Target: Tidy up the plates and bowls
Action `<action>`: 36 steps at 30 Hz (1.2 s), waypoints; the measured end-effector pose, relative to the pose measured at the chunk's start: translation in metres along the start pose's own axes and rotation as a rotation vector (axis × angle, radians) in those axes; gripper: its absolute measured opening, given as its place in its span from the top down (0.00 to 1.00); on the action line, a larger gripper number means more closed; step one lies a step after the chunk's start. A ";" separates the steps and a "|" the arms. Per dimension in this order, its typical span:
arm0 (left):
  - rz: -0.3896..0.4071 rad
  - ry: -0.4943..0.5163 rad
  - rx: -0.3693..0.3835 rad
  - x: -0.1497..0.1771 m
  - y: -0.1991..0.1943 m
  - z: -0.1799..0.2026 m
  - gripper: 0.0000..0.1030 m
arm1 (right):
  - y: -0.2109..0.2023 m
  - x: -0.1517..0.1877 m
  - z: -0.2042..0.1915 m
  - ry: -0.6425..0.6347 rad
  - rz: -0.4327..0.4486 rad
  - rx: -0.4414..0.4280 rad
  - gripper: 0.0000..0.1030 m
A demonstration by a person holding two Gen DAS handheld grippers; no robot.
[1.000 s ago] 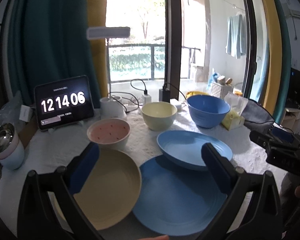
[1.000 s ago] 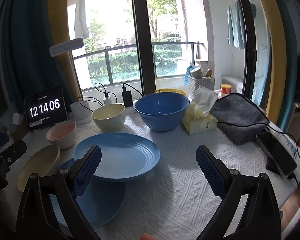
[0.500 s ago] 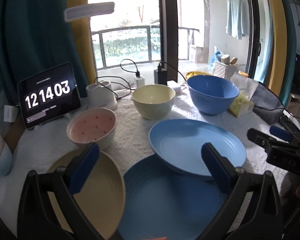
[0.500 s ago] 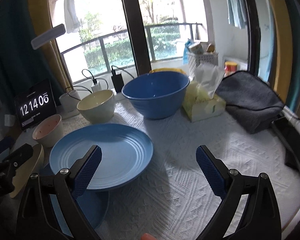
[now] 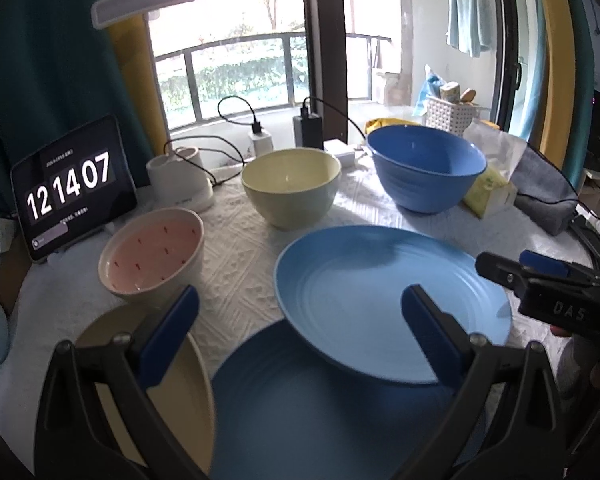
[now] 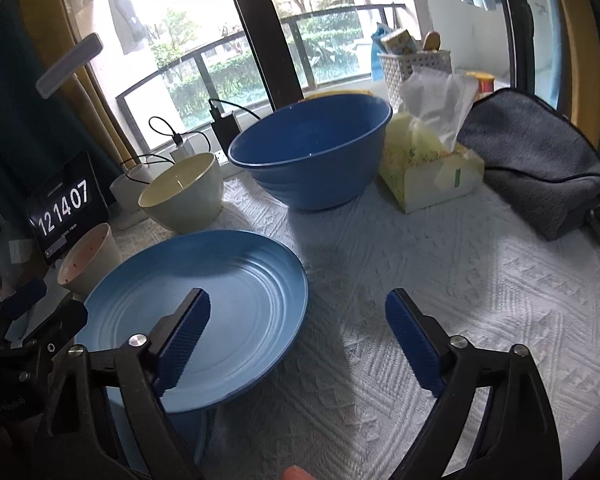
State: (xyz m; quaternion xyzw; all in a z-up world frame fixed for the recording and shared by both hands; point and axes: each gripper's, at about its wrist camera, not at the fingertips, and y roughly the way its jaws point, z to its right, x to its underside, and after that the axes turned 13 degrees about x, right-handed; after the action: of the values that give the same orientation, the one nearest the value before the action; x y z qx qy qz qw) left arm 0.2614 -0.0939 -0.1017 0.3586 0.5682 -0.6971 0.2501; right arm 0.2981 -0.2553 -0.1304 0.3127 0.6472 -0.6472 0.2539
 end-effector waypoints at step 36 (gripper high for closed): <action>-0.110 -0.035 0.070 0.017 0.009 0.009 0.56 | 0.009 0.009 -0.011 -0.054 -0.106 0.025 0.77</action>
State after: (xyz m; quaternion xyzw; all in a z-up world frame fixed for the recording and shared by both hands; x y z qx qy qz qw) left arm 0.2553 -0.1032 -0.1199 0.3229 0.5578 -0.7356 0.2086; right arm 0.2995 -0.2444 -0.1429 0.2635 0.6477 -0.6759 0.2327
